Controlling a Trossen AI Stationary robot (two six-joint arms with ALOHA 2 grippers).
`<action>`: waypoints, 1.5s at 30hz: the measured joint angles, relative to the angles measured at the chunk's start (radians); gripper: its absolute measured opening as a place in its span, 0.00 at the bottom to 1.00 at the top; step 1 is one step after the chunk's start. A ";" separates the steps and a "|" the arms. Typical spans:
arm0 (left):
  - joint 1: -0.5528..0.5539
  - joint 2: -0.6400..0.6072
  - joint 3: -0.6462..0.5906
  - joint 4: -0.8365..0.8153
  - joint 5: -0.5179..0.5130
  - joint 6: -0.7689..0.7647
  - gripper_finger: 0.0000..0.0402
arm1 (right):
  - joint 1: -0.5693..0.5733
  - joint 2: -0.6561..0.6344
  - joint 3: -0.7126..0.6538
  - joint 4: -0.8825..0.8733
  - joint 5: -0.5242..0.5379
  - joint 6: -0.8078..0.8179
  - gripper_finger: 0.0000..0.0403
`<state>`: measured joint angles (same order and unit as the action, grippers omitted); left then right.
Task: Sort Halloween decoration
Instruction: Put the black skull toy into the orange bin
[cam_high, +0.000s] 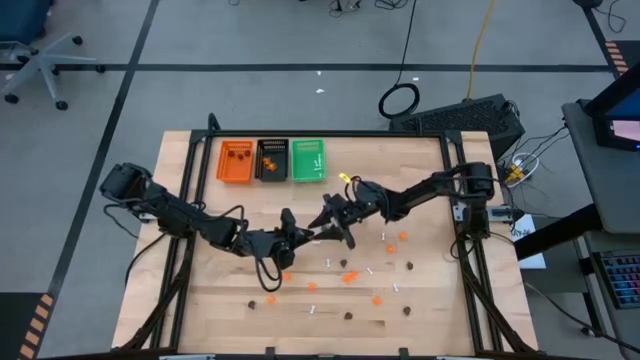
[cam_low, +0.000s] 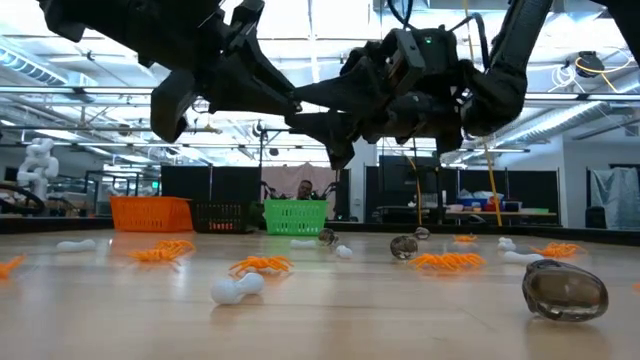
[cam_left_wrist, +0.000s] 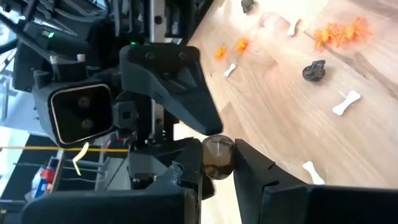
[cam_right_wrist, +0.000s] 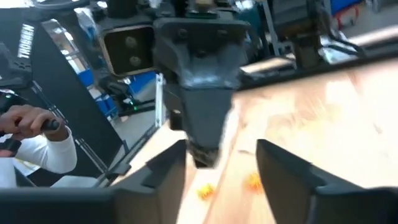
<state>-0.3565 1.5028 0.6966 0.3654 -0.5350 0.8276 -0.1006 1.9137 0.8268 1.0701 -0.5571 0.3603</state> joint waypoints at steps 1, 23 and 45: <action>-0.002 -0.005 0.000 -0.009 -0.005 -0.005 0.13 | -0.008 -0.022 0.000 -0.050 -0.010 -0.001 0.49; -0.032 -0.259 0.000 -0.063 0.034 -0.588 0.12 | 0.257 -0.227 -0.055 -0.504 0.447 -0.359 0.54; -0.028 -0.261 0.000 -0.073 0.105 -1.156 0.13 | 0.464 -0.040 -0.056 -0.267 0.691 -0.451 0.53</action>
<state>-0.3847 1.2415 0.6968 0.2925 -0.4297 -0.3288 0.3634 1.8735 0.7712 0.8031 0.1343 -0.0906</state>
